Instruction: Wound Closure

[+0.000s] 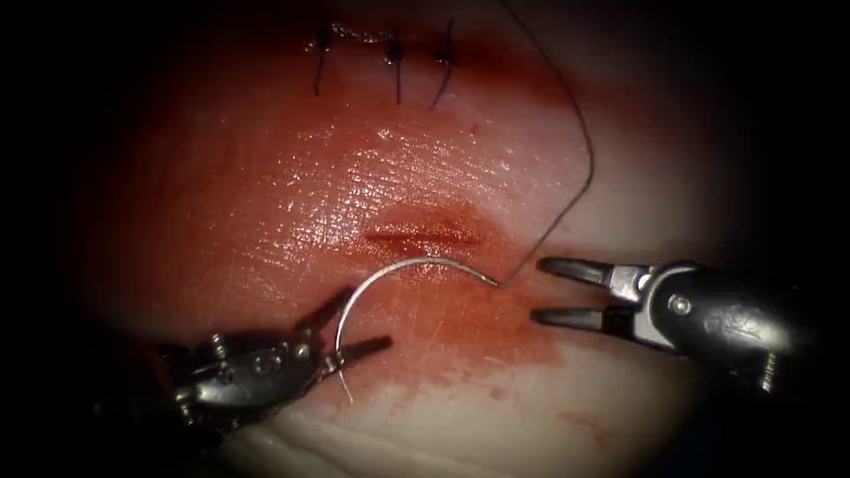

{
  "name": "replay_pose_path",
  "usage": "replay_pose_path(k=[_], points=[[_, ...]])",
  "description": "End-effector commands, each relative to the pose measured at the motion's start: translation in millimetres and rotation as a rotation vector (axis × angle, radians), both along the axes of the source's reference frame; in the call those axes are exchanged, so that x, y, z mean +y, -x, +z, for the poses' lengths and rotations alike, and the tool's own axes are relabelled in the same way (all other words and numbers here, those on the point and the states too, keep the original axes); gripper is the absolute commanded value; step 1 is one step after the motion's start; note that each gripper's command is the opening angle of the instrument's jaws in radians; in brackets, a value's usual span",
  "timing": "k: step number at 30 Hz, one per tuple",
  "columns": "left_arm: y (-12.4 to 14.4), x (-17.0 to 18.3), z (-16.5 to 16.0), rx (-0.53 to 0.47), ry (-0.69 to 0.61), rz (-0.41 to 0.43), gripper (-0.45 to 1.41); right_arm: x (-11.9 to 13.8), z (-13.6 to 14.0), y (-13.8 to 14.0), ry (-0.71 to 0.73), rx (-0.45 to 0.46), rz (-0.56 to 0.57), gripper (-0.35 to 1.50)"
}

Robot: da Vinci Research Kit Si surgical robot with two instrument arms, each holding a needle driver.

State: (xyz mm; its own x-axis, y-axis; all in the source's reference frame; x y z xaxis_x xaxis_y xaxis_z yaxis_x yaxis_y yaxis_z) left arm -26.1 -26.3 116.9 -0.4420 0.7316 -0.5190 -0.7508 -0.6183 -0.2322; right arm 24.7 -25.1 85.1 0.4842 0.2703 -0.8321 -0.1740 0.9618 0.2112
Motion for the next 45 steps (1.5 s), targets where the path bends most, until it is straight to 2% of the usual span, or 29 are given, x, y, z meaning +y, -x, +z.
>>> replay_pose_path(k=[1, 3, 8, 10, 12, 16, 17, 18, 19, 26, 29, 30, 34, 36, 42, 45], points=[[0.4, -0.1, 0.6, 0.001, 0.000, 0.002, 0.15, 0.0, 0.4, -0.8, 0.000, 0.002, -0.001, 0.21], [0.1, 0.1, 0.5, -0.001, -0.002, 0.004, 0.07, 0.0, 0.3, -0.8, 0.000, 0.002, -0.001, 0.21], [-0.6, 0.4, 0.2, -0.007, -0.007, 0.010, 0.03, -0.1, 0.1, -0.8, -0.001, 0.002, -0.001, 0.21], [-0.7, 0.6, 0.0, -0.014, -0.014, 0.009, -0.12, -0.2, -0.1, -0.8, 0.002, 0.002, -0.004, 0.21], [-0.7, 0.7, -0.1, -0.037, -0.036, 0.000, -0.15, -0.2, -0.1, -0.9, 0.002, 0.002, -0.004, 0.21], [-0.5, 0.9, -1.0, -0.123, -0.055, -0.032, -0.24, -0.4, 0.0, -1.1, 0.002, 0.005, -0.007, 0.21], [-0.5, 0.9, -1.3, -0.134, -0.055, -0.038, -0.29, -0.4, 0.0, -1.1, 0.002, 0.005, -0.007, 0.21], [-0.3, 1.1, -2.0, -0.173, -0.053, -0.061, -0.42, -0.5, 0.1, -1.2, 0.003, 0.004, -0.006, 0.21], [-0.3, 1.2, -2.3, -0.193, -0.049, -0.074, -0.45, -0.5, 0.2, -1.3, 0.003, 0.004, -0.006, 0.21], [0.6, 1.9, -5.3, -0.337, -0.035, -0.158, -0.43, -1.4, 1.4, -3.6, 0.025, 0.003, 0.014, 0.33], [0.8, 2.2, -6.1, -0.383, -0.027, -0.188, -0.45, -1.7, 1.8, -4.6, 0.014, 0.007, 0.099, 0.53], [0.8, 2.3, -6.5, -0.414, -0.030, -0.213, -0.45, -1.8, 1.9, -5.1, 0.006, 0.025, 0.163, 0.61], [0.9, 2.2, -6.5, -0.455, -0.041, -0.239, -0.45, -1.7, 1.9, -5.3, -0.028, 0.094, 0.322, 0.61], [1.0, 2.2, -6.5, -0.469, -0.040, -0.247, -0.45, -1.6, 1.7, -5.6, -0.028, 0.110, 0.372, 0.73], [1.6, 2.1, -6.3, -0.482, -0.039, -0.244, -0.45, -1.9, 1.4, -6.9, -0.080, 0.200, 0.399, 0.68], [1.8, 2.1, -6.2, -0.487, -0.037, -0.241, -0.45, -1.9, 1.4, -7.6, -0.084, 0.216, 0.415, 0.69]])
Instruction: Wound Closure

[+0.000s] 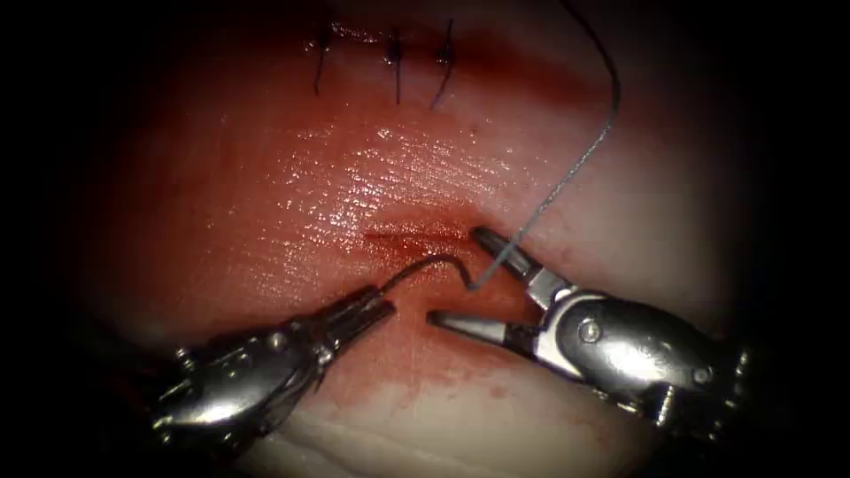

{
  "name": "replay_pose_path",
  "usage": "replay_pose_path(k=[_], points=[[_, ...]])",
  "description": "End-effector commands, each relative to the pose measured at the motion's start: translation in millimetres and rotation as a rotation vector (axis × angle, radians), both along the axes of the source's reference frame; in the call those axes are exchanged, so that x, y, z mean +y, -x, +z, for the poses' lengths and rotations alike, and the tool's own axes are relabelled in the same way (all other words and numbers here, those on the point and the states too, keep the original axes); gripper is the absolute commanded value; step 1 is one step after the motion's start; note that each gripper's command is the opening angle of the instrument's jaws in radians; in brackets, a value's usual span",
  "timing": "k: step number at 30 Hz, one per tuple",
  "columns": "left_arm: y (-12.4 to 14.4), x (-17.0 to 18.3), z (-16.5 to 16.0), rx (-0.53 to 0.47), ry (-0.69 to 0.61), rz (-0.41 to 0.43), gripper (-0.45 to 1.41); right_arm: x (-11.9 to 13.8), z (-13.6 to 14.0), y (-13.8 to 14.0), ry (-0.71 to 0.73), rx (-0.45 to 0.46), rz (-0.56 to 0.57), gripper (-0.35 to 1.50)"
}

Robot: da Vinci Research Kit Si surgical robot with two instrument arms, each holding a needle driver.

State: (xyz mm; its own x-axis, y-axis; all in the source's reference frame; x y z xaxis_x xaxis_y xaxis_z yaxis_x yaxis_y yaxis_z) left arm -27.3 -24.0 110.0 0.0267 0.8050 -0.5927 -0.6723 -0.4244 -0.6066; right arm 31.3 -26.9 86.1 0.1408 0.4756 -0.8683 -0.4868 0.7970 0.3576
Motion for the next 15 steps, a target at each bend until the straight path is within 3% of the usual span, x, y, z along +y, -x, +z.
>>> replay_pose_path(k=[1, 10, 15], points=[[0.6, -0.2, 0.6, -0.003, 0.001, 0.005, -0.45, -0.1, 0.5, -1.6, -0.005, 0.004, 0.001, 0.69], [0.6, -0.3, 0.6, -0.011, 0.005, 0.010, -0.45, -0.1, 0.3, -2.7, -0.004, 0.019, 0.054, 0.59], [0.6, -0.4, 0.4, -0.016, 0.009, 0.010, -0.45, 0.1, 0.2, -2.6, -0.002, 0.011, 0.071, 0.39]])
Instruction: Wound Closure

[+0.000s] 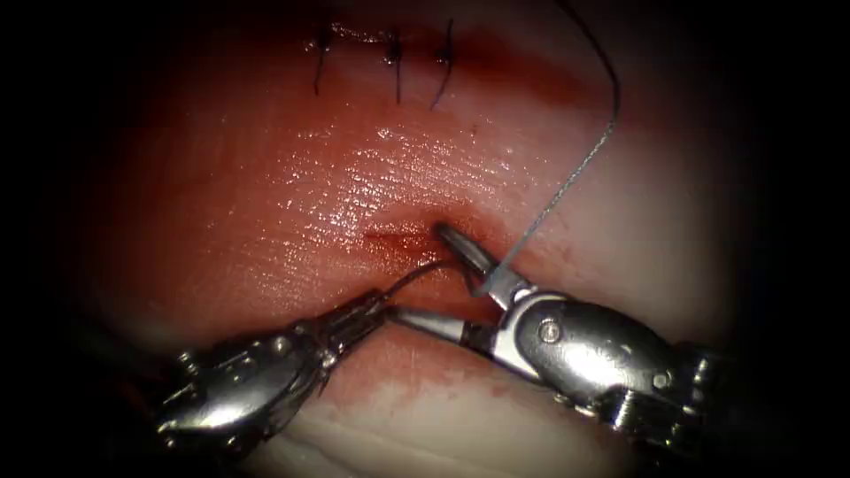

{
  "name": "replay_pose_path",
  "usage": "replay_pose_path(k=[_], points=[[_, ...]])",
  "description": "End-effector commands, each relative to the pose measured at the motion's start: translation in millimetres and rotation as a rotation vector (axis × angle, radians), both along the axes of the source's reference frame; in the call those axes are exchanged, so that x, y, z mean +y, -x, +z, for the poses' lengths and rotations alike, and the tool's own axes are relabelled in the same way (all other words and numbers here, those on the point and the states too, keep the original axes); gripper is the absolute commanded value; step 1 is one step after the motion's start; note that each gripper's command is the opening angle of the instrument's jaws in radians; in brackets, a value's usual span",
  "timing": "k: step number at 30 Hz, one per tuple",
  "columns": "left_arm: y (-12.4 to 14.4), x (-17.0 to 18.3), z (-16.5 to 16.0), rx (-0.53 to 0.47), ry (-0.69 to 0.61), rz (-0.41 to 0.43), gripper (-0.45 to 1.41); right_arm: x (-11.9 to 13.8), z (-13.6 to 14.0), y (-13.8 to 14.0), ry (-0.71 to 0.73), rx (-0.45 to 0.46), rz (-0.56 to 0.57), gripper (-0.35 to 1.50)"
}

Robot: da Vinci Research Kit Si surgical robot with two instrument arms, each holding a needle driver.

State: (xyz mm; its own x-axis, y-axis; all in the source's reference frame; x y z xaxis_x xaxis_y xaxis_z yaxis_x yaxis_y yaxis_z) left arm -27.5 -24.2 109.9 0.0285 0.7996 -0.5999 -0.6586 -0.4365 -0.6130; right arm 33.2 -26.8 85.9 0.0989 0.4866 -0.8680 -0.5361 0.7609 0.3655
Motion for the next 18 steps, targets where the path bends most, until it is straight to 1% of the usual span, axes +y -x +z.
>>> replay_pose_path(k=[1, 2, 5, 6, 7, 8, 9, 10, 15, 16, 17, 18], points=[[0.5, -0.2, 0.5, -0.001, -0.001, 0.001, -0.45, 0.1, 0.3, -0.7, 0.001, 0.000, 0.003, 0.31], [0.5, -0.2, 0.5, -0.001, -0.001, 0.002, -0.45, 0.1, 0.3, -0.7, 0.002, 0.003, 0.005, 0.21], [0.5, -0.2, 0.5, -0.002, -0.001, 0.003, -0.45, 0.1, 0.2, -0.7, 0.001, 0.002, 0.005, 0.01], [0.5, -0.2, 0.5, -0.003, -0.001, 0.004, -0.45, 0.2, 0.2, -0.6, 0.000, 0.002, 0.005, -0.10], [0.5, -0.3, 0.5, -0.004, -0.001, 0.005, -0.45, 0.2, 0.2, -0.6, -0.005, 0.005, 0.007, -0.28], [0.5, -0.3, 0.5, -0.004, -0.001, 0.006, -0.45, 0.2, 0.1, -0.6, 0.005, 0.000, 0.003, -0.35], [0.5, -0.3, 0.4, -0.004, -0.001, 0.006, -0.45, 0.2, 0.1, -0.5, 0.015, -0.014, -0.007, -0.35], [0.6, -0.4, 0.3, -0.006, -0.001, 0.008, -0.45, 0.3, -0.3, -0.2, 0.070, -0.065, -0.031, -0.35], [0.7, -0.5, 0.0, -0.008, -0.004, 0.011, -0.43, 0.9, -1.0, 0.6, 0.122, -0.115, -0.047, -0.35], [0.7, -0.5, 0.0, -0.008, -0.004, 0.011, -0.15, 0.9, -1.1, 0.7, 0.125, -0.118, -0.048, -0.35], [0.8, -0.4, 0.0, -0.009, -0.004, 0.011, 0.53, 1.2, -1.4, 0.9, 0.150, -0.141, -0.050, -0.35], [0.9, -0.3, -0.1, -0.011, -0.005, 0.014, 0.78, 1.3, -1.5, 1.0, 0.164, -0.144, -0.057, -0.35]])
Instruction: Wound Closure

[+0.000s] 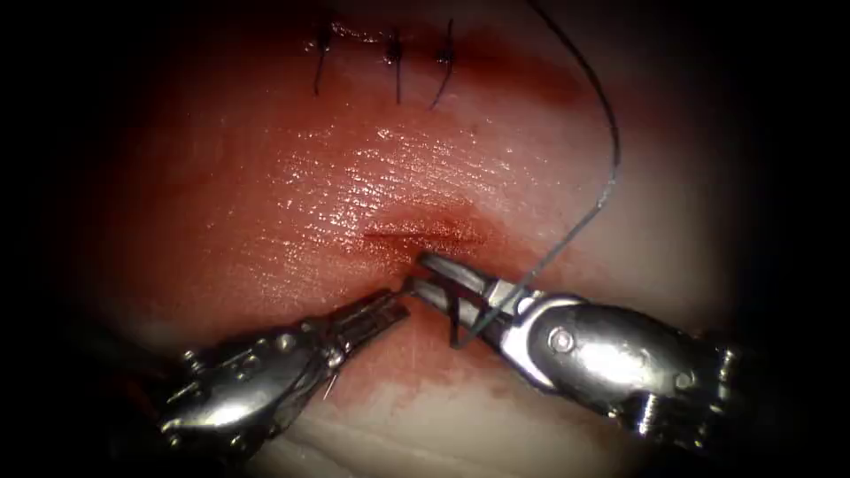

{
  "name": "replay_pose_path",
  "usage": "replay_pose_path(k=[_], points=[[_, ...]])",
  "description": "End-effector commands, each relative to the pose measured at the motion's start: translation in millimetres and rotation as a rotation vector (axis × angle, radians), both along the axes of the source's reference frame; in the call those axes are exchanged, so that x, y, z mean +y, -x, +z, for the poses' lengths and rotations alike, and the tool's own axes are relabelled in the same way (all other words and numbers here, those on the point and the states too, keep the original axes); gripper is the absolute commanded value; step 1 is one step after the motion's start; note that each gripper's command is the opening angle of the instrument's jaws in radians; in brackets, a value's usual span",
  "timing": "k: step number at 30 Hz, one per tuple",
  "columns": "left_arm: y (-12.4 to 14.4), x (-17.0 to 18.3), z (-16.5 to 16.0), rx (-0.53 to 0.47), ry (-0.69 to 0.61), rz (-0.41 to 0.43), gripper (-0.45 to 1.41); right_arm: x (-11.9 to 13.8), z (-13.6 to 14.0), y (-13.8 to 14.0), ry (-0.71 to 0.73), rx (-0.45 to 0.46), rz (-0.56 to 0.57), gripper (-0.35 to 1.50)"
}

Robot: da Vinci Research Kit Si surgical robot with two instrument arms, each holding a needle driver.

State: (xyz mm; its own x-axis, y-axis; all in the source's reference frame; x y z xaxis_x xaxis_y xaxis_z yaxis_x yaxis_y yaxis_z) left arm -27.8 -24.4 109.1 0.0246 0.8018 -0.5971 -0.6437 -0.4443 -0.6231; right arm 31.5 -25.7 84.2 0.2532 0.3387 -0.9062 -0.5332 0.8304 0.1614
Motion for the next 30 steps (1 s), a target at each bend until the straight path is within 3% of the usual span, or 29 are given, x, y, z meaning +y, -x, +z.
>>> replay_pose_path(k=[1, 2, 4, 12, 21, 26, 30], points=[[0.7, 0.0, 0.6, 0.000, -0.003, 0.002, 0.96, 0.4, 0.2, -0.6, 0.016, 0.003, -0.014, -0.35], [0.8, 0.2, 0.5, -0.004, -0.006, 0.006, 1.11, 0.5, 0.2, -0.5, 0.028, -0.005, -0.024, -0.35], [0.9, 0.5, 0.2, 0.002, 0.008, 0.021, 1.21, 0.9, 0.2, -0.4, 0.052, -0.029, -0.053, -0.35], [0.8, 1.8, -1.4, -0.040, 0.001, 0.075, 1.21, 3.6, 1.2, 0.5, 0.153, -0.067, -0.185, -0.35], [1.7, 1.1, 0.8, -0.065, 0.095, 0.225, 0.86, 6.3, 2.3, 0.3, 0.332, -0.111, -0.383, -0.35], [2.8, 0.3, 3.0, -0.080, 0.096, 0.309, 0.78, 7.5, 2.0, -1.5, 0.467, -0.174, -0.503, -0.35], [3.4, -0.5, 4.6, -0.070, 0.100, 0.349, 0.73, 7.7, 2.2, -2.3, 0.521, -0.201, -0.525, -0.35]])
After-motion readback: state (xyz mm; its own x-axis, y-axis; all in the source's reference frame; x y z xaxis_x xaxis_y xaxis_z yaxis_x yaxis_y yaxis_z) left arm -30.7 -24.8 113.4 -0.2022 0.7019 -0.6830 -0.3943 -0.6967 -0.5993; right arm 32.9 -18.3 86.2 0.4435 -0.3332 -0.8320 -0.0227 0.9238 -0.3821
